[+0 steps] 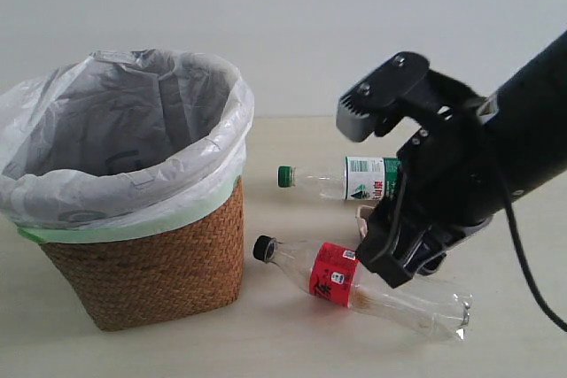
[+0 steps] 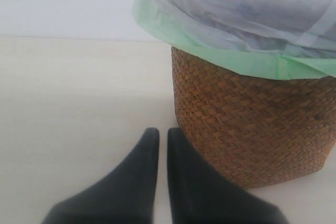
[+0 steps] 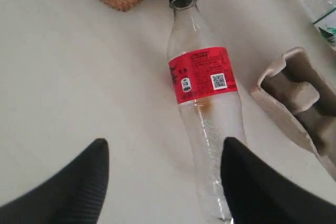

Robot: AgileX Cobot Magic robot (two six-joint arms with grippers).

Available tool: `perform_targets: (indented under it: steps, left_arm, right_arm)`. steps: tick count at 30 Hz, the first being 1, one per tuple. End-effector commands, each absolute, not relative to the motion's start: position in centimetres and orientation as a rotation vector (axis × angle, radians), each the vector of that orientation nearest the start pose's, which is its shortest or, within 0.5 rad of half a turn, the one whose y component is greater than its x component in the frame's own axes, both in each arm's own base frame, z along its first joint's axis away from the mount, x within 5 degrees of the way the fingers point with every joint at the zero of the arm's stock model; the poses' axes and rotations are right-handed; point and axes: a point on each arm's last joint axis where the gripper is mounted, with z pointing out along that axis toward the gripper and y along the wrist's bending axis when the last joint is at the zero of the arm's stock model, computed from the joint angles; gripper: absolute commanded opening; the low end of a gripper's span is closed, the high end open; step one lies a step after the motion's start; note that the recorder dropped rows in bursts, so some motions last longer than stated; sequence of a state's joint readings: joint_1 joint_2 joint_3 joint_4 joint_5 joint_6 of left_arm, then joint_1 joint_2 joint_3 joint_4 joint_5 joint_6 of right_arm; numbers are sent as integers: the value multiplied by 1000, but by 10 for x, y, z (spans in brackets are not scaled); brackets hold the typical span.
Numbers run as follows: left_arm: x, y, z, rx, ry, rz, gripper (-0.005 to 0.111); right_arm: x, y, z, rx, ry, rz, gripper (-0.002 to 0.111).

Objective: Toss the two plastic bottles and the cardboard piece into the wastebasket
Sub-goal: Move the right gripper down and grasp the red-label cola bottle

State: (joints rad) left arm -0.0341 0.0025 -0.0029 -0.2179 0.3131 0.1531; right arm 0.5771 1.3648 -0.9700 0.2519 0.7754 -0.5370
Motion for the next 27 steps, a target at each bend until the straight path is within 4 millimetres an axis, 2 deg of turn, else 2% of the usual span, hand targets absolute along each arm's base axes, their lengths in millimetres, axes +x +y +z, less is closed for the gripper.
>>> perform_targets:
  steps: [1, 6, 10, 13, 18, 27]
  left_arm:
    - [54, -8, 186, 20, 1788, -125, 6]
    - [54, -8, 186, 20, 1788, -125, 6]
    - [54, -8, 186, 20, 1788, -125, 6]
    - [54, -8, 186, 20, 1788, -125, 6]
    - [54, -8, 186, 20, 1788, -125, 6]
    - [54, -8, 186, 20, 1788, -125, 6]
  right_arm:
    - [235, 168, 250, -1414, 2287, 210, 58]
    - [251, 177, 227, -1416, 2291, 182, 58]
    - [258, 187, 207, -1498, 2248, 146, 58]
    - [261, 194, 199, -1568, 2175, 85, 58]
    - [267, 204, 188, -1572, 2107, 67, 58]
    - [274, 207, 167, -1611, 2114, 39, 58]
